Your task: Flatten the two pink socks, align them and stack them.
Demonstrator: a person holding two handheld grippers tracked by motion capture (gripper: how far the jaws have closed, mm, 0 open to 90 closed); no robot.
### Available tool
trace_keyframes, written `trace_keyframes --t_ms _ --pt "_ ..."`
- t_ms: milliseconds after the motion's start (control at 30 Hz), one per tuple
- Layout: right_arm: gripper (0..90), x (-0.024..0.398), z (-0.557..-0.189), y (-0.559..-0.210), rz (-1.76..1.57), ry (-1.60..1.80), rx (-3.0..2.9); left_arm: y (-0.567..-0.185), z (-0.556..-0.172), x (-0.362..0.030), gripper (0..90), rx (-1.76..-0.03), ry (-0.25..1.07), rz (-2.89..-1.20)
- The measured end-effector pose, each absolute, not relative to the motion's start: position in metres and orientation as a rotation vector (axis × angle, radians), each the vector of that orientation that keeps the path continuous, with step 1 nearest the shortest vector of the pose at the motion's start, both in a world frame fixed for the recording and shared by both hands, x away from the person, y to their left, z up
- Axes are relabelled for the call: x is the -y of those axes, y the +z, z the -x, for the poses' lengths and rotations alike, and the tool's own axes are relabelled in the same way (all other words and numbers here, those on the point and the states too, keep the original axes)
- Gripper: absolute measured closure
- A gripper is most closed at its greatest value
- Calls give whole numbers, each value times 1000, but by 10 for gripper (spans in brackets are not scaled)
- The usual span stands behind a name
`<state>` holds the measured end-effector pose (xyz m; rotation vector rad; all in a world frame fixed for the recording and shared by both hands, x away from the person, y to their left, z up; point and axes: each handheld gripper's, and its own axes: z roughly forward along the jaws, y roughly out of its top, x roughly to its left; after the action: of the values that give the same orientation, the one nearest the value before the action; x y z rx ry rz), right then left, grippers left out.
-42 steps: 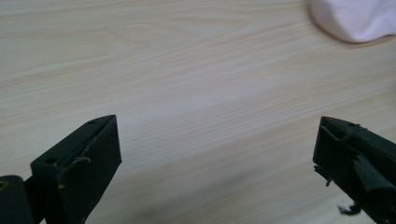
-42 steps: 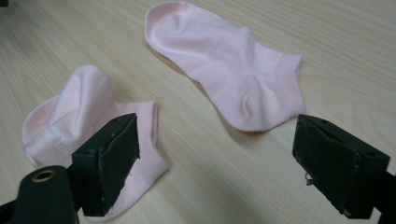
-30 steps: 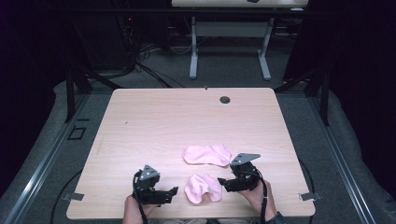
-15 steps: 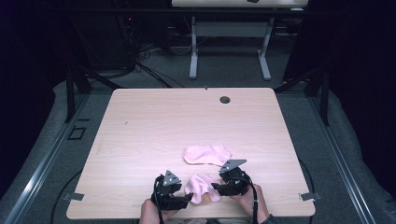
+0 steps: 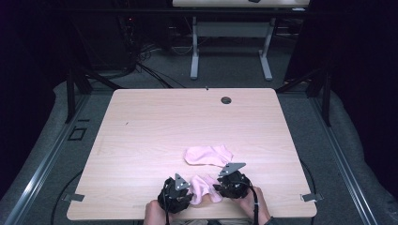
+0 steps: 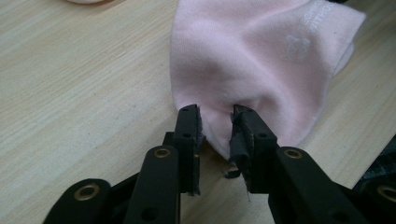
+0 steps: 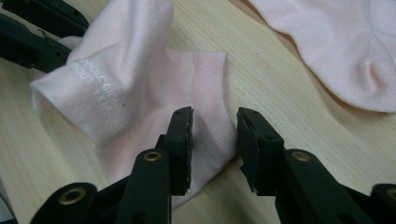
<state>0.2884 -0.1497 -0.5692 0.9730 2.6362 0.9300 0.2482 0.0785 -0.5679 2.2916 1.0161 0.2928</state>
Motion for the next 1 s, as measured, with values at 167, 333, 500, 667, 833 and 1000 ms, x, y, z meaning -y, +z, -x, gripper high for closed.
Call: trace_keyframes --t_ms 167,333,500,667,833,1000 --pt "800 154 -289 -571 -1008 978 -2633 -570 -246 -81 869 -998 309 -2280" --pt "820 157 -288 -572 -1044 1035 -2602 -564 -248 -89 889 -999 340 -2245" --pt "818 171 -283 -552 -1090 1124 -2533 -548 -248 -104 890 -1001 381 -2193" --pt "815 183 -271 -537 -1132 1129 -2488 -545 -250 -110 889 -1004 310 -2170" --pt "813 193 -264 -535 -1210 1123 -2493 -544 -256 -112 889 -994 244 -2174" --pt "811 194 -261 -550 -1295 1055 -2509 -553 -263 -111 889 -1008 218 -2214"
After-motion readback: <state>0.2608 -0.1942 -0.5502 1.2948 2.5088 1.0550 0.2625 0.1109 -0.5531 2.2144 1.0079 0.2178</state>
